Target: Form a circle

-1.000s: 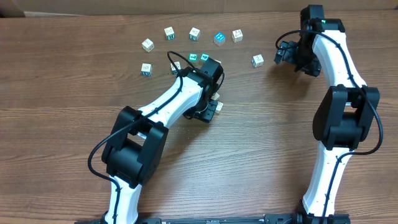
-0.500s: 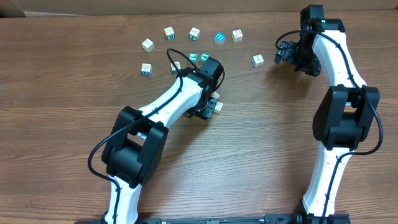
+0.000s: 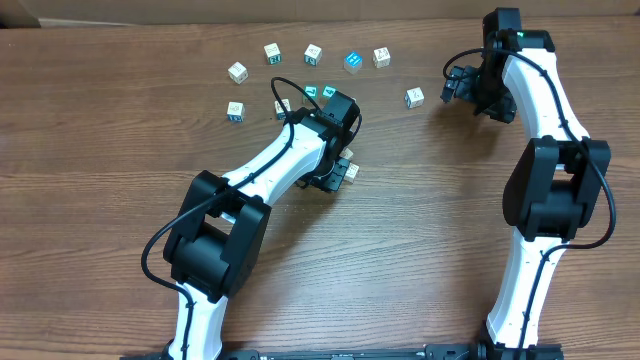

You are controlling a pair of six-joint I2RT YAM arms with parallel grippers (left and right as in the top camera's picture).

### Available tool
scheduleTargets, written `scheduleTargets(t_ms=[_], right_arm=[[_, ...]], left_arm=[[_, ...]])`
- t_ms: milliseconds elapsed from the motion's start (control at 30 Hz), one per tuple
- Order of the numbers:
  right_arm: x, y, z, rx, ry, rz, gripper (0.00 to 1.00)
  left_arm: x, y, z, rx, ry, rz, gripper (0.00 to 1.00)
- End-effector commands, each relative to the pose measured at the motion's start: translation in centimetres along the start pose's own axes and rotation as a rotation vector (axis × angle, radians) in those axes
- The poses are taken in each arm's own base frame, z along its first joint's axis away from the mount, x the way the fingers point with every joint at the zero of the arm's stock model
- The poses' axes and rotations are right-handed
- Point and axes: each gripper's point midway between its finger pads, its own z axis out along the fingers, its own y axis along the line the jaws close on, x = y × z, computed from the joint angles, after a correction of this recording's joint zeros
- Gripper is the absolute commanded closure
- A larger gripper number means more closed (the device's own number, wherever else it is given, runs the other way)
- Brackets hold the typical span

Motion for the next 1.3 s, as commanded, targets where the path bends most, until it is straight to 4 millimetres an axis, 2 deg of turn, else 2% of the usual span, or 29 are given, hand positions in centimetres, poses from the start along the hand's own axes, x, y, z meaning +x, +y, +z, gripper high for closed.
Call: scheduleTargets(t_ms=[0, 200, 600, 833, 1100, 1267], right_arm=[[-1.0, 0.3, -1.7, -0.015, -0.046, 0.006, 0.00], [-1.0, 0.3, -1.7, -0.015, -0.046, 0.006, 0.00], [-1.0, 0.3, -1.7, -0.015, -0.046, 0.006, 0.00], [-1.0, 0.3, -1.7, -0.015, -0.046, 0.006, 0.00], [-1.0, 0.3, -1.7, -0.015, -0.046, 0.006, 0.00], [-1.0, 0.3, -1.7, -0.015, -0.046, 0.006, 0.00]], left_arm=[[0.2, -0.9, 0.0, 0.028, 0.004, 0.082, 0.70], [0.1, -1.7, 0.0, 0.026, -0.004, 0.116, 0.70], [-0.3, -0.5, 0.0, -0.050, -0.019, 0.108, 0.71], [-0.8, -0.7, 0.0, -0.045, -0.039, 0.108, 0.70], [-0.4, -0.7, 0.0, -0.045, -0.023, 0.109, 0.62], [0.2, -1.2, 0.0, -0.009, 0.001, 0.109, 0.63]])
